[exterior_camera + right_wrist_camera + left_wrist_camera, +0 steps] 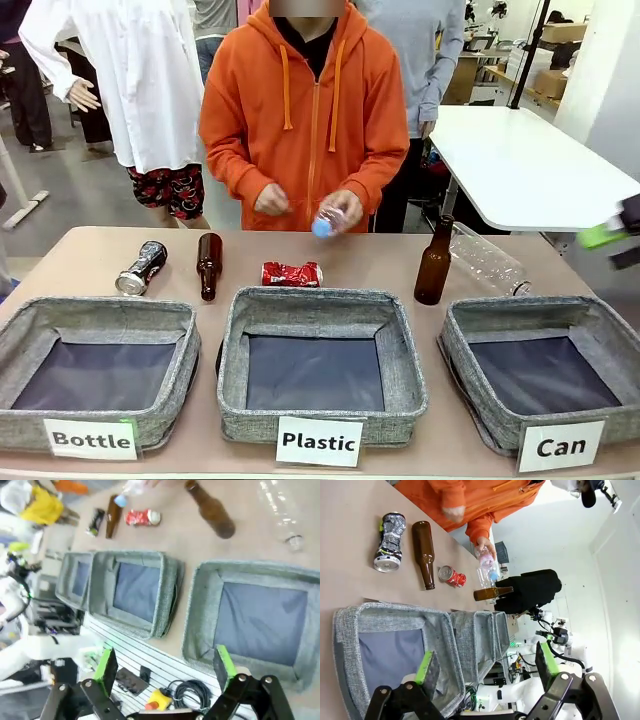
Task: Sort the can waste into the basket.
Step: Pick up the can waste from the table and place it in the right Fabric basket.
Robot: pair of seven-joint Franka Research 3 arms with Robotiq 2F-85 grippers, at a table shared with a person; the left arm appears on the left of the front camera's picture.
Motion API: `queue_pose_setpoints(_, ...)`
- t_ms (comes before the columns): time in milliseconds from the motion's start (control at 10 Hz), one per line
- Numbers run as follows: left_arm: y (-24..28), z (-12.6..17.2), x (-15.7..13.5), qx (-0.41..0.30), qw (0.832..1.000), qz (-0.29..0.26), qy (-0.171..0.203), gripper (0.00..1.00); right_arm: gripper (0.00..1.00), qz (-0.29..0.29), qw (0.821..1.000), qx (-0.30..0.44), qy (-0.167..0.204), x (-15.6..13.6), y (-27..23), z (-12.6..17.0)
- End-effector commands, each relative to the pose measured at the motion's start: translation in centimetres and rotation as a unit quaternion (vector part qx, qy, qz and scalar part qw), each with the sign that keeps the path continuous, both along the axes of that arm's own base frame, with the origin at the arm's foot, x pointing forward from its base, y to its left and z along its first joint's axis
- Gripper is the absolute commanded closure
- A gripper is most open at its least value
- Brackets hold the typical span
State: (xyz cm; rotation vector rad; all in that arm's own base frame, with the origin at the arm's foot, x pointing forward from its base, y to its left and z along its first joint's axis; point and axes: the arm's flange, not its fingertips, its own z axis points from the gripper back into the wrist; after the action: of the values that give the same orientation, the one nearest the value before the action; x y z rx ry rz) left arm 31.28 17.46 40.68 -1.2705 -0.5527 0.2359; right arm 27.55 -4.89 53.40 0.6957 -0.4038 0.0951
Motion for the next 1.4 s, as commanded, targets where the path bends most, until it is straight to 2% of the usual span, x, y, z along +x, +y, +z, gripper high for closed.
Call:
queue_pose_setpoints(0, 0.0, 0.1, -0.1, -0.001, 1.000, -0.004, -0.013, 0.00, 0.00, -0.045, 0.998, 0.027, -0.023, -4.3, -2.0, -3.4)
queue_pose_setpoints(100, 0.0, 0.1, -0.1, -0.001, 1.000, -0.004, -0.013, 0.00, 0.00, -0.052, 0.998, 0.032, -0.024, -4.4, -2.1, -4.0)
queue_pose_setpoints(300, 0.0, 0.1, -0.1, -0.001, 1.000, -0.004, -0.013, 0.00, 0.00, -0.041, 0.999, 0.014, -0.013, -2.2, -0.8, -4.2)
queue_pose_setpoints(500, 0.0, 0.1, -0.1, -0.001, 1.000, -0.004, -0.013, 0.00, 0.00, -0.035, 0.999, -0.028, -0.005, 1.2, 2.9, -3.3)
queue_pose_setpoints(600, 0.0, 0.1, -0.1, -0.001, 1.000, -0.004, -0.013, 0.00, 0.00, -0.045, 0.997, -0.068, -0.001, 2.8, 5.7, -2.5)
queue_pose_setpoints(800, 0.0, 0.1, -0.1, -0.001, 1.000, -0.004, -0.013, 0.00, 0.00, -0.017, 0.989, -0.148, -0.024, 5.2, 12.6, -0.8)
queue_pose_setpoints(900, 0.0, 0.1, -0.1, -0.001, 1.000, -0.004, -0.013, 0.00, 0.00, 0.017, 0.984, -0.174, -0.034, 6.0, 16.0, -0.3)
queue_pose_setpoints(1000, 0.0, 0.1, -0.1, -0.001, 1.000, -0.004, -0.013, 0.00, 0.00, 0.043, 0.976, -0.212, -0.035, 6.8, 19.6, -0.2)
queue_pose_setpoints(1100, 0.0, 0.1, -0.1, -0.001, 1.000, -0.004, -0.013, 0.00, 0.00, 0.046, 0.966, -0.250, -0.051, 7.6, 22.9, -0.3)
queue_pose_setpoints(1200, 0.0, 0.1, -0.1, -0.001, 1.000, -0.004, -0.013, 0.00, 0.00, 0.034, 0.959, -0.274, -0.066, 7.8, 23.3, 0.0)
queue_pose_setpoints(1300, 0.0, 0.1, -0.1, -0.001, 1.000, -0.004, -0.013, 0.00, 0.00, 0.045, 0.975, -0.210, -0.063, 6.2, 19.1, 1.4)
